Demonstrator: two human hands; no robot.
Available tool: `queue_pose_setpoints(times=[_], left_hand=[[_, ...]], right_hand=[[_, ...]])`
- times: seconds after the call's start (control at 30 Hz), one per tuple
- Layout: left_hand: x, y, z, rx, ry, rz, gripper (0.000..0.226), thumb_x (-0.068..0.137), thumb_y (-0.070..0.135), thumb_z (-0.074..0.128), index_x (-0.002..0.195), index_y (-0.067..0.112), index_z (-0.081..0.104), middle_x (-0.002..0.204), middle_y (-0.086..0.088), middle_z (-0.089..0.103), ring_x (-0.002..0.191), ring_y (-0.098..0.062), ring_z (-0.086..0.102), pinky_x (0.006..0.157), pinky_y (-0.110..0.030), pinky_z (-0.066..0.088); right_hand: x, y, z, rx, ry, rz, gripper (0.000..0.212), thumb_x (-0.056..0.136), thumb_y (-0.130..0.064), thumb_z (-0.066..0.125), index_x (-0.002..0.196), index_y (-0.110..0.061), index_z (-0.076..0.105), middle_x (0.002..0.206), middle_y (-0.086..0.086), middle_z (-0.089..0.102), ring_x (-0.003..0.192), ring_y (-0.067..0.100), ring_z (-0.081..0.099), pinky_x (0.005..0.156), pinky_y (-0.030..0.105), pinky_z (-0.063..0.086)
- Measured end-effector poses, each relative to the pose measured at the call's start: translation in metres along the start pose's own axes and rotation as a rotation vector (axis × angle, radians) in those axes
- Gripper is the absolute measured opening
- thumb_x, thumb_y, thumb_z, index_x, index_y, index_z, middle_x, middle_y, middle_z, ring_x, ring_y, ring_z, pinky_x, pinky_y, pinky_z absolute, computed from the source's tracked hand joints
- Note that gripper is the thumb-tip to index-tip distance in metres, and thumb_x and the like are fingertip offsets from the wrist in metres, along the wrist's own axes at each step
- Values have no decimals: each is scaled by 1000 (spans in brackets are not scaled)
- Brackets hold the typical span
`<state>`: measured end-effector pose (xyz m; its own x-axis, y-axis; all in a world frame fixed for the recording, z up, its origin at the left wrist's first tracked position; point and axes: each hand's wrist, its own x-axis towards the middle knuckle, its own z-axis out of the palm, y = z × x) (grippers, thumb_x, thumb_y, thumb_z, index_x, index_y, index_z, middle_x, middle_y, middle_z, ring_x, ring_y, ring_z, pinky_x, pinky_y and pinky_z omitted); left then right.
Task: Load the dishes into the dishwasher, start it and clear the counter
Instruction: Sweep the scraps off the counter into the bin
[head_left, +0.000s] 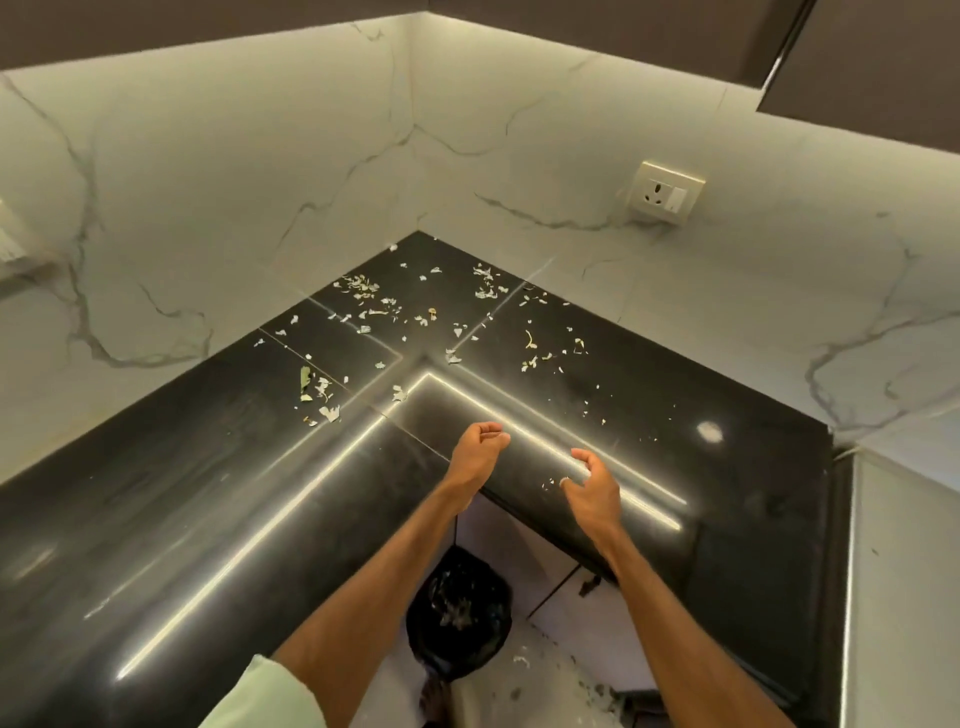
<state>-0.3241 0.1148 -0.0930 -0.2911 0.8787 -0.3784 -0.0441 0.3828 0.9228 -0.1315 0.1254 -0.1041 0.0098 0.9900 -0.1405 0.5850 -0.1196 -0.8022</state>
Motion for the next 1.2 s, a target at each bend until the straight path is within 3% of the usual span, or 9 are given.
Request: queue_pose_setpoints(times=[0.07,0.13,0.23,0.33,0.43,0.53,0.73,0.97,1.2], left_hand=[[11,-5,10,98,-21,3,22,93,22,67,114,18,62,107,2,65,99,-14,60,79,-20,44],[23,-13,22,229,-40,24,30,93,24,67,121,15,61,119,-2,63,109,-16,60,88,-21,44],[34,-28,36,423,-85,95,41,94,23,66,131,8,55,132,-9,56,124,-22,53,101,-27,40],[40,-43,44,545,-117,122,45,95,19,65,134,2,52,136,-16,51,131,-27,47,109,-31,33],[47,-53,46,656,-123,174,45,96,17,63,134,-1,49,141,-17,45,134,-30,40,111,-30,26],[53,-57,47,687,-104,198,46,96,18,60,137,0,46,144,-15,41,134,-29,37,111,-28,24],[64,-55,55,713,-40,242,51,99,20,55,143,1,39,152,-14,34,142,-27,28,115,-24,20],[82,-56,63,839,2,245,58,102,24,50,151,0,30,163,-18,17,152,-29,11,124,-36,16],[87,-59,80,952,101,225,71,103,28,47,158,-1,14,167,-21,-4,155,-33,-2,124,-34,-2]], right_hand=[[7,22,-3,-110,0,-28,57,87,-10,74,139,-6,51,148,12,51,138,28,47,111,30,36],[16,43,-3,-196,-52,29,79,89,-25,77,152,-4,34,164,17,24,153,30,22,123,38,22],[25,75,0,-354,-137,99,117,84,-56,74,160,-2,2,168,16,-11,156,29,-12,127,45,3],[29,96,12,-506,-273,137,138,76,-84,56,155,0,-21,162,19,-30,150,32,-28,124,52,-8],[37,103,33,-602,-284,115,136,74,-97,26,151,0,-31,156,20,-41,145,34,-39,119,59,-18],[56,98,54,-642,-216,9,123,83,-93,17,153,-1,-24,161,17,-34,148,30,-36,114,64,-20],[116,75,84,-691,-143,-105,108,95,-79,20,157,5,-4,166,23,-13,155,35,-16,119,71,2],[214,53,104,-717,-158,-296,88,103,-62,18,158,5,10,168,22,0,157,33,-2,121,66,5],[256,52,81,-535,-140,-352,82,106,-57,24,160,-1,-4,169,14,-9,156,29,-9,123,60,-4]])
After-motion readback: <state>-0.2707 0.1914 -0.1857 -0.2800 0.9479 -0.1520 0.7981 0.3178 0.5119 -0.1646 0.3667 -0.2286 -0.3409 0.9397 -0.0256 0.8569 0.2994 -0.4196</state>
